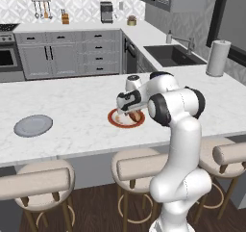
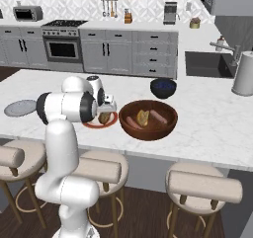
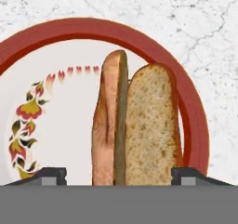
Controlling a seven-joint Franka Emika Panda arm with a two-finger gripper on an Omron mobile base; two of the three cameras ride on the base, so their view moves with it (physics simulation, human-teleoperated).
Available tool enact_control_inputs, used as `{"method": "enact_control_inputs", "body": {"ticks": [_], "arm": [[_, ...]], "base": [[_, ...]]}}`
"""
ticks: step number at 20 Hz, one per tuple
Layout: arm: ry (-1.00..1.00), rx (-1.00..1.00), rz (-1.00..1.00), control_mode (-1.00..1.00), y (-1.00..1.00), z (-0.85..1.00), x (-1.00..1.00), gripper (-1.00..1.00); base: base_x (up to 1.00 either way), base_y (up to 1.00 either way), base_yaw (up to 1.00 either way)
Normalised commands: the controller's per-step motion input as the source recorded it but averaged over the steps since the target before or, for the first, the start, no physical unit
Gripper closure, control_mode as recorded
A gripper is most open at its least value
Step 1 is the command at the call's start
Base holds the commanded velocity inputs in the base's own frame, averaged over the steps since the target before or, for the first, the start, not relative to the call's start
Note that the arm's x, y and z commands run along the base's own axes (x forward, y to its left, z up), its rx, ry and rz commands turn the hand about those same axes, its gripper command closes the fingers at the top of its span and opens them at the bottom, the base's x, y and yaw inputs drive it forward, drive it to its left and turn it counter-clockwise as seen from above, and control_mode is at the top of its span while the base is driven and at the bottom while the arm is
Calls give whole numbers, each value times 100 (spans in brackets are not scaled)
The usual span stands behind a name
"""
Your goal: Place one bun and one sausage from the bowl on each plate.
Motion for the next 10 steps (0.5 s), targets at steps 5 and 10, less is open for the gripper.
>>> {"method": "enact_control_inputs", "body": {"ticks": [5, 10], "arm": [[0, 0, 0, -100, -24, 75, -1, -100], [3, -1, 1, -100, -82, 60, -31, -100]], "base": [[0, 0, 0], [0, 0, 0]]}}
